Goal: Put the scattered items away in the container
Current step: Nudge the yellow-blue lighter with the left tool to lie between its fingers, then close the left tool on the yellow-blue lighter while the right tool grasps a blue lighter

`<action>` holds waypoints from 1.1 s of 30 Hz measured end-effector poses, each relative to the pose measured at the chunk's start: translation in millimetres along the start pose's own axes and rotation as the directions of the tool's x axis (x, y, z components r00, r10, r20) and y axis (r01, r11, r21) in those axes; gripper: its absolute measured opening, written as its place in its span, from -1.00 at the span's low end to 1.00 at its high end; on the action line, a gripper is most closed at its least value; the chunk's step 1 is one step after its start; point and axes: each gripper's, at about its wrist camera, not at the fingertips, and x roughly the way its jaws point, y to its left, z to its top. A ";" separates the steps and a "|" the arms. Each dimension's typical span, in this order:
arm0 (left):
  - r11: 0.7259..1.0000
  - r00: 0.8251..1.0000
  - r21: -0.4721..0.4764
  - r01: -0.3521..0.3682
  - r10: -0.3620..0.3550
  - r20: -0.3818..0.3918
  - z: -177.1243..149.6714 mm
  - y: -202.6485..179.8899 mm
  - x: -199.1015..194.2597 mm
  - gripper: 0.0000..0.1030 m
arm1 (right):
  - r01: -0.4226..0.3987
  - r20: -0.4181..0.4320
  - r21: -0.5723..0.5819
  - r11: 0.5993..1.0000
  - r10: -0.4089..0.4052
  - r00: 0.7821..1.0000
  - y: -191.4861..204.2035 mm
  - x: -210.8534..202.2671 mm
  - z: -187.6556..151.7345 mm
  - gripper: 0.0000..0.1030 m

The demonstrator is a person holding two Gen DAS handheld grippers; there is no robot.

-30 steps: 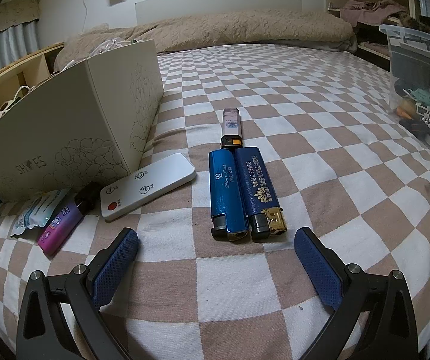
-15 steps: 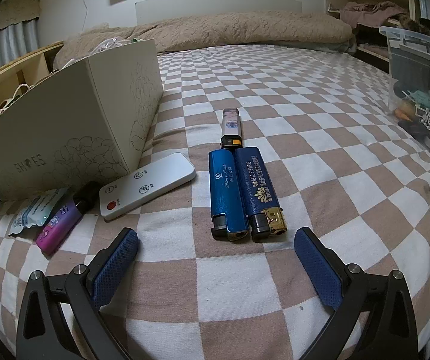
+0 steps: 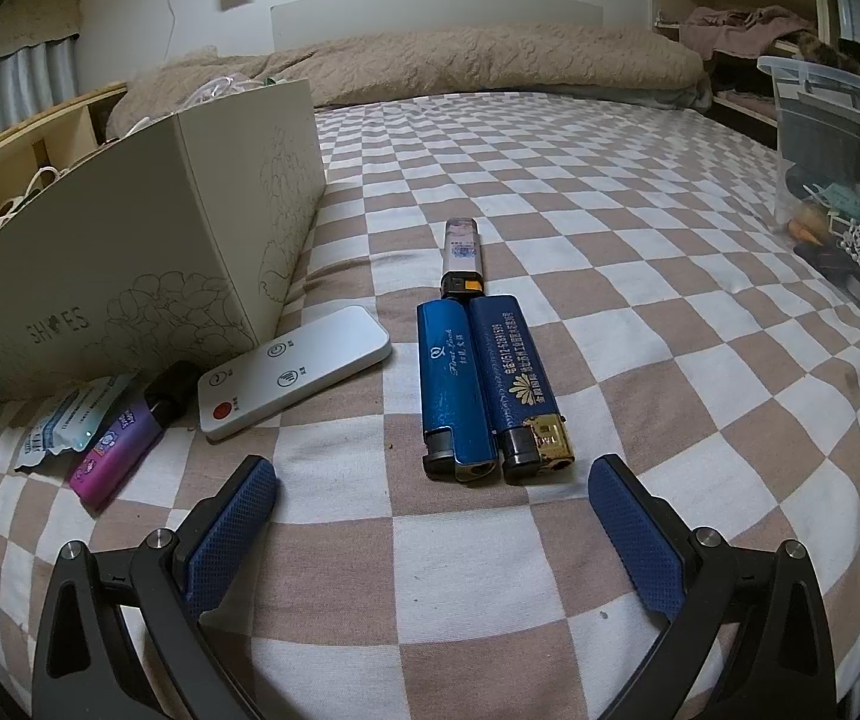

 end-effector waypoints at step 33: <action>0.999 0.995 0.012 -0.043 0.041 0.085 0.2 -7.4 5.7 1.00 | 0.213 -0.189 -0.017 0.977 -0.212 0.959 -58.7 4.8 39.6 1.00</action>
